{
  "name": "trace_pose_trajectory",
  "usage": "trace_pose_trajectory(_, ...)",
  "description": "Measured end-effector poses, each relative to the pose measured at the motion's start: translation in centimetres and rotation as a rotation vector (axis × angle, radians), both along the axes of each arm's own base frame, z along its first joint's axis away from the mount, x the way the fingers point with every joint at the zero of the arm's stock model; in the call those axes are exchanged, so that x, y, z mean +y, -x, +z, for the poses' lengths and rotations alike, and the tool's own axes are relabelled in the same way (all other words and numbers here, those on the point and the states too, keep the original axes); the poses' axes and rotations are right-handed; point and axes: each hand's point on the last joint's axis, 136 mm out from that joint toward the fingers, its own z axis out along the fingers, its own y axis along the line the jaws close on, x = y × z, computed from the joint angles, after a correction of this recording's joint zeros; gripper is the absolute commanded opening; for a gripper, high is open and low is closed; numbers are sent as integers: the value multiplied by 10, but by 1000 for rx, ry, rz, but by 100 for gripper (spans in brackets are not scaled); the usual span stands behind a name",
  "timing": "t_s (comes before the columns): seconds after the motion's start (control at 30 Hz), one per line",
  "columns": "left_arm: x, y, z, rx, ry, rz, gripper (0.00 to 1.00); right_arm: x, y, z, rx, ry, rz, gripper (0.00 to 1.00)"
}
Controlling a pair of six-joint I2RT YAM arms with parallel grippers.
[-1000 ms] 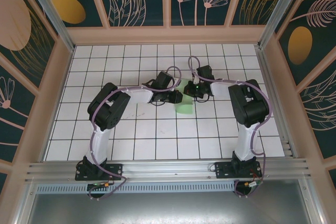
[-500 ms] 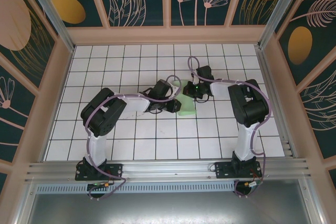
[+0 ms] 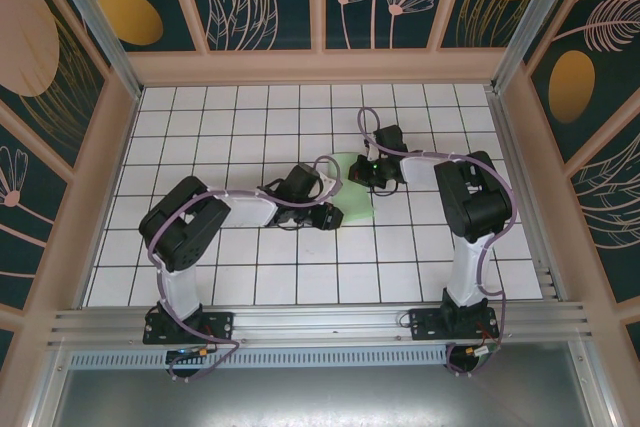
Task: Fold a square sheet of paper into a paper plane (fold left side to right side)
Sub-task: First fold the square sheet of paper in half at the center of the table.
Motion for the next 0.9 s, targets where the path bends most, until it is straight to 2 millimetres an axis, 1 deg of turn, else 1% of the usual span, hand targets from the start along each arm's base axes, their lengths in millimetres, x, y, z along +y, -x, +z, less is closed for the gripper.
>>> trace_pose_trajectory(0.07, 0, -1, 7, 3, 18, 7, 26, 0, 0, 0, 0, 0, 0, 0)
trace_pose_trajectory(0.13, 1, -8, 16, 2, 43, 30, 25, 0, 0, 0, 0, 0, 0, 0)
trace_pose_trajectory(0.2, 7, -21, 24, -7, 65, 69, 25, 0, 0, 0, 0, 0, 0, 0)
trace_pose_trajectory(0.33, 16, -39, 29, -22, 80, 123, 24, 0, 0, 0, 0, 0, 0, 0)
trace_pose_trajectory(0.37, 15, -42, 29, -22, 81, 126, 24, 0, 0, 0, 0, 0, 0, 0)
trace_pose_trajectory(0.5, 2, -54, 25, -31, 89, 120, 23, 0, 0, 0, 0, 1, 0, 0)
trace_pose_trajectory(0.6, -3, -57, 18, -26, 81, 116, 23, 0, 0, 0, 0, 1, 1, 0)
trace_pose_trajectory(0.77, -13, -55, 5, -14, 62, 99, 23, 0, 0, 0, 1, 1, 1, 0)
trace_pose_trajectory(0.9, -19, -47, -5, -4, 45, 77, 23, 0, 1, 0, 2, 2, 1, 0)
